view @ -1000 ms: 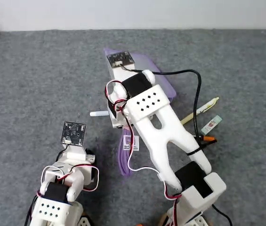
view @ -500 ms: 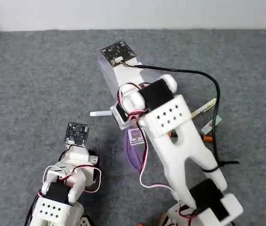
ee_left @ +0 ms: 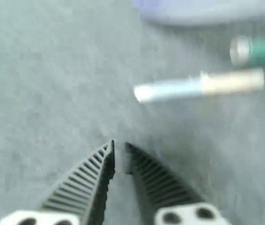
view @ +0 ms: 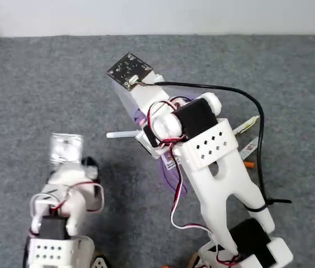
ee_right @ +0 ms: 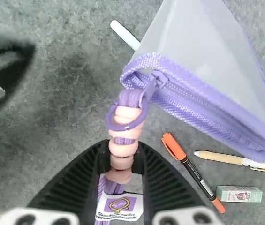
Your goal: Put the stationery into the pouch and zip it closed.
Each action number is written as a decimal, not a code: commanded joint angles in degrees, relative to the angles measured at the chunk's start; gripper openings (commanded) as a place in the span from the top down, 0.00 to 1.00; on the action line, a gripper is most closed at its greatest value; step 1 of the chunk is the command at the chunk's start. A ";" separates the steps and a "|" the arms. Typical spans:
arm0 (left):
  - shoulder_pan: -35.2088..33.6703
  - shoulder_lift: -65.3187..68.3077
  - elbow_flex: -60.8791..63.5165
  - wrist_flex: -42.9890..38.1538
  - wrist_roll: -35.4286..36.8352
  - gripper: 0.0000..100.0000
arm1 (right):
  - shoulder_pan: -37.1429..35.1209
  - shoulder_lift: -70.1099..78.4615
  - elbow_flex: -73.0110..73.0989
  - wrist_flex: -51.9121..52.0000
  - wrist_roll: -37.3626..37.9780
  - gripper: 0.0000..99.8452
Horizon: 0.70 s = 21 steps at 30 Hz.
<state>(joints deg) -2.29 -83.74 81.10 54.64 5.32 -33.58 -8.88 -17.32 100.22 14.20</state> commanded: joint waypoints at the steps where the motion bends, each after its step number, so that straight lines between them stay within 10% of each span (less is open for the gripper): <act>1: -1.32 -0.70 -9.71 0.62 4.84 0.77 | 1.10 -3.47 -1.49 2.15 1.05 0.99; 5: 1.05 -0.35 -13.41 0.35 11.34 0.60 | 0.66 -3.91 -1.49 2.24 1.14 0.99; 21: 8.26 5.98 -18.51 -10.11 14.95 0.60 | -0.57 -6.55 -0.88 2.42 1.23 0.99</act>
<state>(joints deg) 5.89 -81.45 67.21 46.73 19.56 -33.41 -11.96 -17.32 100.40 14.64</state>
